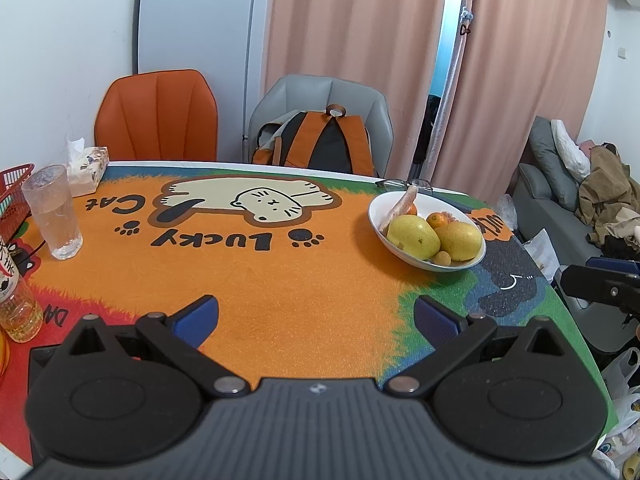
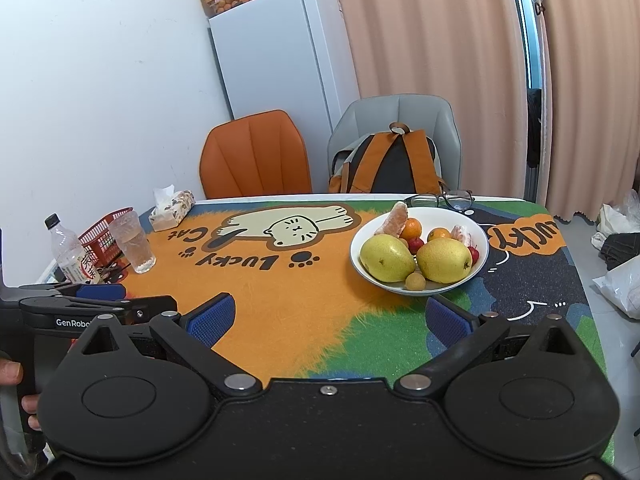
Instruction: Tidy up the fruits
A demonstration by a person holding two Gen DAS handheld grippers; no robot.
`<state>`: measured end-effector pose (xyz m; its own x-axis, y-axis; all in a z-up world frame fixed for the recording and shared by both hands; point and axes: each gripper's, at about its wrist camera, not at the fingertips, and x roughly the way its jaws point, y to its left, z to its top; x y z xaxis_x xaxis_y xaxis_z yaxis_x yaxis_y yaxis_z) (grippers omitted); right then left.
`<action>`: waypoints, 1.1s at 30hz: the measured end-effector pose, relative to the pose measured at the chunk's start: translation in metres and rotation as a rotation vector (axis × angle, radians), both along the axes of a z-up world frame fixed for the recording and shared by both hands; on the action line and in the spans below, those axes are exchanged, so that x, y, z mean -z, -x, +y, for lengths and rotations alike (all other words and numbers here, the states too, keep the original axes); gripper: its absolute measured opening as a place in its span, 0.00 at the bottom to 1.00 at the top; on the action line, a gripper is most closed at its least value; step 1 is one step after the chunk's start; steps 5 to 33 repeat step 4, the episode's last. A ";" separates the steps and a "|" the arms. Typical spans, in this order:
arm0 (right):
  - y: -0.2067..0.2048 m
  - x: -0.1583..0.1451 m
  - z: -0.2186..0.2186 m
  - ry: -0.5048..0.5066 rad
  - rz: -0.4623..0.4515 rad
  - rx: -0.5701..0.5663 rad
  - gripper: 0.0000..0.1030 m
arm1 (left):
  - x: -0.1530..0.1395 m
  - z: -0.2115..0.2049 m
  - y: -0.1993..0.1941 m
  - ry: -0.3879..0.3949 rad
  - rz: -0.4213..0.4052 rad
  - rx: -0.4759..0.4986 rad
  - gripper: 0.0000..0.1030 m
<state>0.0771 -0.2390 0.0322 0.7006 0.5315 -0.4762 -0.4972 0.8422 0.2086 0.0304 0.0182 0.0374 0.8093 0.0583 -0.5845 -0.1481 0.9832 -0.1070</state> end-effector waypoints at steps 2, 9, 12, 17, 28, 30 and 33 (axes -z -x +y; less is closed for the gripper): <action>0.000 0.001 0.000 0.001 0.001 0.000 1.00 | 0.001 -0.001 0.000 -0.002 0.000 -0.001 1.00; -0.001 0.003 0.001 0.002 0.003 -0.001 1.00 | 0.002 -0.002 -0.001 -0.003 0.003 0.000 1.00; -0.001 0.003 0.001 0.002 0.003 -0.001 1.00 | 0.002 -0.002 -0.001 -0.003 0.003 0.000 1.00; -0.001 0.003 0.001 0.002 0.003 -0.001 1.00 | 0.002 -0.002 -0.001 -0.003 0.003 0.000 1.00; -0.001 0.003 0.001 0.002 0.003 -0.001 1.00 | 0.002 -0.002 -0.001 -0.003 0.003 0.000 1.00; -0.001 0.003 0.001 0.002 0.003 -0.001 1.00 | 0.002 -0.002 -0.001 -0.003 0.003 0.000 1.00; -0.001 0.003 0.001 0.002 0.003 -0.001 1.00 | 0.002 -0.002 -0.001 -0.003 0.003 0.000 1.00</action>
